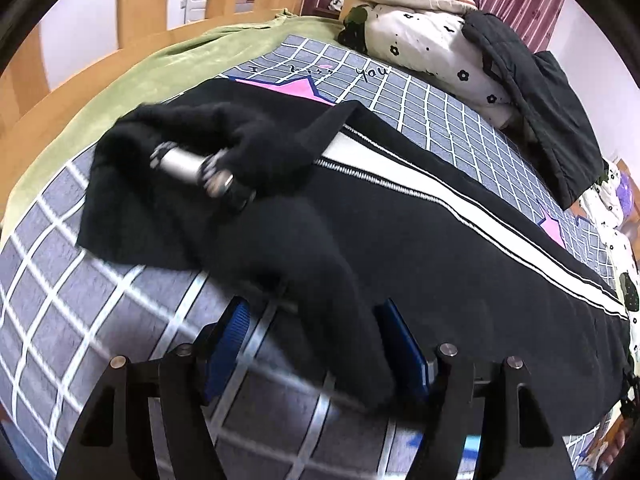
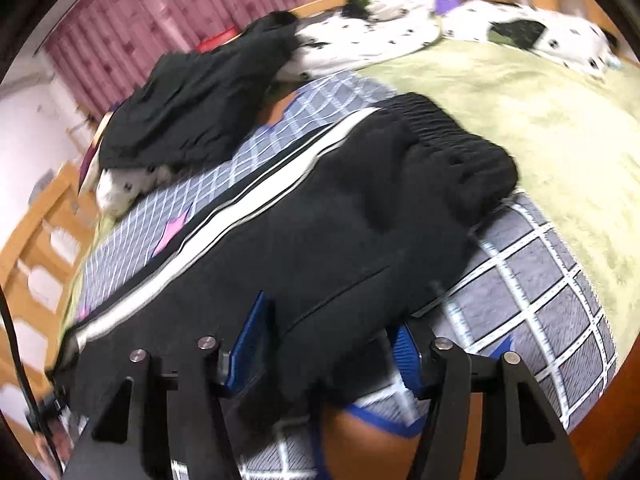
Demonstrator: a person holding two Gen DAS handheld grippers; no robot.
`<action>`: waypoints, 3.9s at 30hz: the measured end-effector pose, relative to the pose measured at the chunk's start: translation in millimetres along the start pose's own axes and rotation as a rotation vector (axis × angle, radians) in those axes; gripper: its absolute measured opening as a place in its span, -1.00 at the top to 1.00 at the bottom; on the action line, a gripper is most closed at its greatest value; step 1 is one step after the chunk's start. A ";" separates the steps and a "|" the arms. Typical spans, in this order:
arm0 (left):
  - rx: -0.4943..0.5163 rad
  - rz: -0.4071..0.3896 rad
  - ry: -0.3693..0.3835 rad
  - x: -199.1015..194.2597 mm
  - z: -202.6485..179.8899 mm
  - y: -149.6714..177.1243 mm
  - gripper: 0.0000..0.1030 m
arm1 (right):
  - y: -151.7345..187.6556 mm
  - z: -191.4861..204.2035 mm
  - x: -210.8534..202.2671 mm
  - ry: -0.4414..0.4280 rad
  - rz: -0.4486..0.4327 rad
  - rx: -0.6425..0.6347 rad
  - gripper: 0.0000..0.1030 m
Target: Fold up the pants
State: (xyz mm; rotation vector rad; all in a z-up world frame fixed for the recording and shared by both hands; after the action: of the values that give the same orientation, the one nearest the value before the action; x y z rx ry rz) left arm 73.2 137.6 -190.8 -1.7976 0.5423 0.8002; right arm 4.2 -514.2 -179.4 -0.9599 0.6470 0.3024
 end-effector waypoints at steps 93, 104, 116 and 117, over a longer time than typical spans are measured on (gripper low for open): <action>-0.339 -0.120 0.101 10.0 95.5 -44.8 0.30 | 61.7 219.4 56.1 -0.199 0.078 -0.321 0.02; -0.270 -0.267 0.064 -18.8 103.4 -81.8 0.48 | 67.4 220.5 58.6 -0.180 0.081 -0.341 0.02; -0.278 -0.247 -0.047 -32.7 155.7 -92.7 0.39 | 80.9 230.3 65.8 -0.166 0.107 -0.387 0.02; -0.276 -0.222 -0.032 -24.9 154.3 -93.0 0.39 | 83.0 232.6 65.8 -0.163 0.109 -0.402 0.02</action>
State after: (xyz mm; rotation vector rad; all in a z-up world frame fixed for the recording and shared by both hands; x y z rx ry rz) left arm 79.7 314.4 -148.9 -2.0510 0.2118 0.7761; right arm 99.9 -277.2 -181.3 -1.2698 0.4982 0.6175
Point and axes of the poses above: each gripper's, at about its wrist camera, not at the fingertips, and x roughly the way its jaws point, z to its left, y to its underside, the point moved 2 cm from there along x, roughly the way its jaws point, and after that the axes turned 7 degrees about -z, right-handed, at the moved point
